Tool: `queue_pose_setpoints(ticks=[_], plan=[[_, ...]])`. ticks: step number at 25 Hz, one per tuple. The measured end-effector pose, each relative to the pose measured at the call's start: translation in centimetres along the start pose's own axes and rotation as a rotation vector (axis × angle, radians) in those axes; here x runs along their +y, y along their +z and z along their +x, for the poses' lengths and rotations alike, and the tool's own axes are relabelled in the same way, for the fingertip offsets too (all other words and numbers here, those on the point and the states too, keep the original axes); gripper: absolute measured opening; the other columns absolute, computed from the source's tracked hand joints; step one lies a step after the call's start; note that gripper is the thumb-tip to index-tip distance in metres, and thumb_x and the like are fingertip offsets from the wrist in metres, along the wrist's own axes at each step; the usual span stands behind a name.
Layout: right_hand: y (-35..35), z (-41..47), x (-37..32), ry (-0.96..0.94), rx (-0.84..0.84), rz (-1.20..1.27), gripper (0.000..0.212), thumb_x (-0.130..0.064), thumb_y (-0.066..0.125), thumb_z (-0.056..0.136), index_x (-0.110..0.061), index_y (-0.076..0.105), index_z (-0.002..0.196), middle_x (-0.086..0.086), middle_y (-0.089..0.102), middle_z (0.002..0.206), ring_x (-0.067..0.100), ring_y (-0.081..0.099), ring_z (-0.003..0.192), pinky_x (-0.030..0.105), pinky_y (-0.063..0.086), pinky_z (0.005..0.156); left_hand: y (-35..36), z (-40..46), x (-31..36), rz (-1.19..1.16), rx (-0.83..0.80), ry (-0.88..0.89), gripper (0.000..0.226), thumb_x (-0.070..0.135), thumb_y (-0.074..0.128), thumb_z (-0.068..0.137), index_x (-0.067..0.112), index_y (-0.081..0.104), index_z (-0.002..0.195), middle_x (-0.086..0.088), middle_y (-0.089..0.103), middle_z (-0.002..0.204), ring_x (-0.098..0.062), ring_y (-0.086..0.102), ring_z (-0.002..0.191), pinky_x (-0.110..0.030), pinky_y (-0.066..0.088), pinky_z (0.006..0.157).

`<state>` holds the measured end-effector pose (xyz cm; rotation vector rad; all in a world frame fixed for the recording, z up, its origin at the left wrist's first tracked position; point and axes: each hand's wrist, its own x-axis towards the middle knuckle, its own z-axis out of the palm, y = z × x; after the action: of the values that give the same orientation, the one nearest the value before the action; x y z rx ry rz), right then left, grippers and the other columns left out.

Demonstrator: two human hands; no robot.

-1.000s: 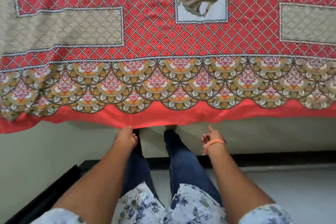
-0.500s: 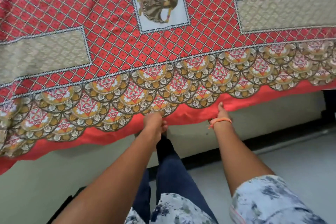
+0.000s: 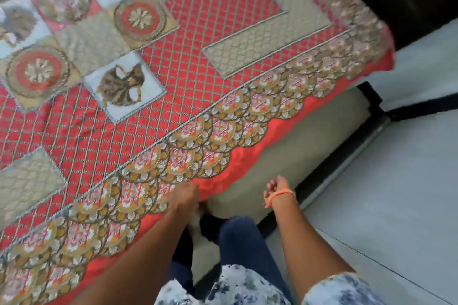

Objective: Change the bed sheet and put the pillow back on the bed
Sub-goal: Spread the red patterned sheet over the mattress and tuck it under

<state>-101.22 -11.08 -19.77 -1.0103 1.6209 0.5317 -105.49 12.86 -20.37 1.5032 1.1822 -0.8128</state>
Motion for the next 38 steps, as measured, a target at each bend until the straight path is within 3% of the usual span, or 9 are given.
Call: queue_pose_setpoints(ticks=[2,5,8,13,18,25,29,32,38], plan=[[-0.9,-1.5,-3.6,-0.085,-0.014,0.059,0.039,-0.039,0.045,0.098,-0.017,0.047,0.065,-0.002,0.050,0.066,0.017,0.044,0.058,0.045,0.045,0.082,1.7,-2.3,4.2,0.112,0.024,0.072,0.021,0.013,0.048,0.095,0.007,0.063,0.082,-0.006,0.057,0.073,-0.026,0.061,0.076,-0.029,0.051,0.061],[-2.7,-3.0,-12.1,-0.302,0.045,0.001,0.035,-0.031,0.055,0.095,-0.015,0.050,0.064,-0.001,0.052,0.065,0.012,0.048,0.055,0.028,0.042,0.055,6.8,-6.2,12.7,0.188,-0.007,0.265,0.031,0.002,0.042,0.093,0.010,0.054,0.065,-0.003,0.048,0.060,-0.017,0.051,0.056,-0.022,0.038,0.044],[-4.4,-1.8,-20.2,-0.457,0.091,-0.108,0.038,-0.024,0.062,0.092,-0.008,0.055,0.059,0.006,0.058,0.058,0.019,0.053,0.050,0.030,0.040,0.047,13.1,-7.9,20.3,0.269,-0.007,0.414,0.031,0.002,0.045,0.086,0.015,0.049,0.058,0.000,0.047,0.054,-0.017,0.047,0.053,-0.027,0.037,0.048],[-8.1,-1.7,-35.1,-0.640,0.137,-0.338,0.028,-0.024,0.065,0.086,-0.003,0.067,0.067,0.015,0.070,0.070,0.035,0.067,0.069,0.044,0.055,0.067,24.5,-9.6,32.1,0.522,0.063,0.604,0.027,0.003,0.046,0.086,0.014,0.055,0.063,-0.001,0.054,0.060,-0.017,0.050,0.054,-0.026,0.036,0.047],[-10.3,0.9,-50.5,-0.826,0.226,-0.468,0.013,-0.016,0.065,0.089,-0.003,0.063,0.085,0.019,0.068,0.096,0.035,0.064,0.092,0.031,0.042,0.073,36.1,-8.0,43.4,0.870,-0.011,0.899,0.025,0.011,0.053,0.094,0.009,0.059,0.118,-0.004,0.058,0.113,-0.025,0.061,0.103,-0.030,0.048,0.076],[-6.0,14.9,-69.6,-1.030,0.193,-0.807,0.024,-0.013,0.060,0.092,0.001,0.064,0.112,0.018,0.066,0.108,0.029,0.062,0.092,0.032,0.047,0.078,57.4,3.9,60.3,1.391,-0.255,1.236,0.051,0.008,0.046,0.092,0.016,0.044,0.142,-0.007,0.051,0.140,-0.028,0.050,0.127,-0.043,0.050,0.099],[-3.4,22.9,-77.1,-1.085,0.075,-1.024,0.056,-0.004,0.069,0.084,-0.004,0.050,0.137,0.014,0.056,0.133,0.031,0.052,0.125,0.030,0.037,0.103,67.4,10.4,66.7,1.468,-0.218,1.401,0.052,0.031,0.039,0.091,0.014,0.054,0.138,-0.008,0.052,0.144,-0.029,0.044,0.135,-0.040,0.035,0.112],[-2.4,26.0,-79.3,-1.115,0.102,-0.952,0.061,-0.004,0.070,0.082,-0.004,0.048,0.139,0.021,0.050,0.140,0.033,0.048,0.130,0.034,0.035,0.107,70.8,13.2,68.2,1.570,-0.258,1.455,0.055,0.049,0.032,0.086,0.021,0.073,0.111,-0.001,0.070,0.116,-0.024,0.059,0.117,-0.038,0.037,0.107],[-1.9,29.9,-80.6,-0.839,-0.143,-0.688,0.025,-0.027,0.053,0.084,-0.025,0.069,0.103,-0.003,0.068,0.106,0.028,0.062,0.107,0.044,0.047,0.096,72.9,14.9,69.1,1.678,-0.124,1.438,0.041,0.052,0.050,0.090,0.028,0.069,0.118,0.012,0.067,0.121,-0.015,0.049,0.128,-0.038,0.024,0.116]])
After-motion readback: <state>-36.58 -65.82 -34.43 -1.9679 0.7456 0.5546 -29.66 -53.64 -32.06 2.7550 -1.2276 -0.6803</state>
